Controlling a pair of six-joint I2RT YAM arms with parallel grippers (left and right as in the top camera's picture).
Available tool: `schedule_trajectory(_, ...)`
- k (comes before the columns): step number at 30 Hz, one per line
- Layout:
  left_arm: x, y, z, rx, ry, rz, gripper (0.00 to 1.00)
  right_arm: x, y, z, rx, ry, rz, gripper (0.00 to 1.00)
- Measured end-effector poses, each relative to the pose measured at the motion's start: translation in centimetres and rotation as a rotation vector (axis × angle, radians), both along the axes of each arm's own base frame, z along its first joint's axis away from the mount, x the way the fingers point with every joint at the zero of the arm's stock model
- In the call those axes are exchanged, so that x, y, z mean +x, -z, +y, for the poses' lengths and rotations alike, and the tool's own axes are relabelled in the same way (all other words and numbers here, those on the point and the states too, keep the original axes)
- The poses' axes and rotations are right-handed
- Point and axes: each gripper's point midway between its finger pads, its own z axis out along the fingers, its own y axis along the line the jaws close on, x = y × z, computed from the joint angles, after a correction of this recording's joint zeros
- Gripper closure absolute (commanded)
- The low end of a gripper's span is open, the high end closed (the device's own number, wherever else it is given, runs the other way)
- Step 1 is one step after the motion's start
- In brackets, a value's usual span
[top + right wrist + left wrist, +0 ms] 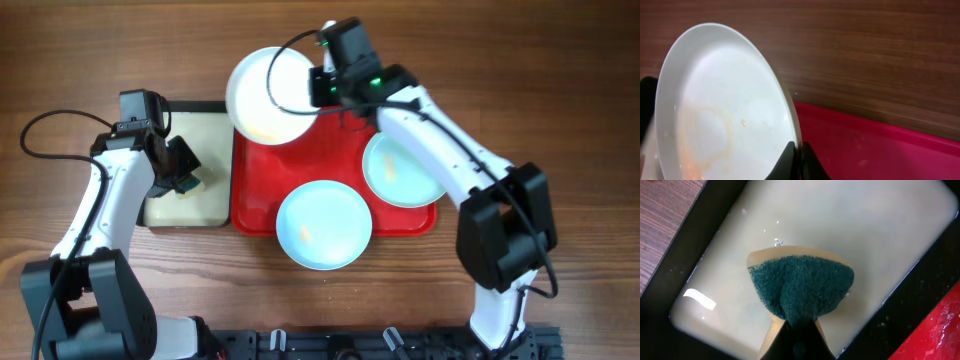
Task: Clean dirty plates on tray and stack at the side
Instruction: 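Lift the white plate with the right gripper toward the upper left, then lower the white plate back onto the red tray with the right gripper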
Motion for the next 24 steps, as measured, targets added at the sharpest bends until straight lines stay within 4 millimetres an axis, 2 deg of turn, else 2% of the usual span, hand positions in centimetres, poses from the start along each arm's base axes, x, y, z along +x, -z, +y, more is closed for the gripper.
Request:
schedule_trajectory(2, 0.1, 0.0, 0.0, 0.001, 0.0, -0.004, 0.96, -0.3, -0.6, 1.5, -0.016, 0.01, -0.054, 0.96)
schedule_trajectory(3, 0.1, 0.0, 0.0, 0.0, 0.0, -0.004, 0.96, -1.4, -0.8, 3.4, -0.024, -0.018, -0.07, 0.96)
schedule_trajectory(4, 0.1, 0.0, 0.1, 0.003, -0.001, -0.003, 0.96, -1.8, -1.1, 4.2, -0.033, -0.019, -0.096, 0.96)
schedule_trajectory(9, 0.0, 0.0, 0.4, 0.019, -0.02, -0.002, 0.96, -3.0, -2.8, 7.3, -0.076, -0.042, -0.227, 0.96)
schedule_trajectory(12, 0.0, 0.0, 0.4, 0.016, -0.032, -0.003, 0.96, -3.1, -3.5, 8.2, -0.091, -0.057, -0.276, 0.96)
schedule_trajectory(20, -0.2, 0.4, 0.6, 0.025, -0.042, 0.001, 0.96, -2.5, -4.8, 8.6, -0.158, -0.123, -0.382, 0.96)
schedule_trajectory(24, -0.2, 0.4, 0.6, 0.025, -0.045, 0.001, 0.96, -2.9, -5.8, 10.0, -0.191, -0.196, -0.46, 0.96)
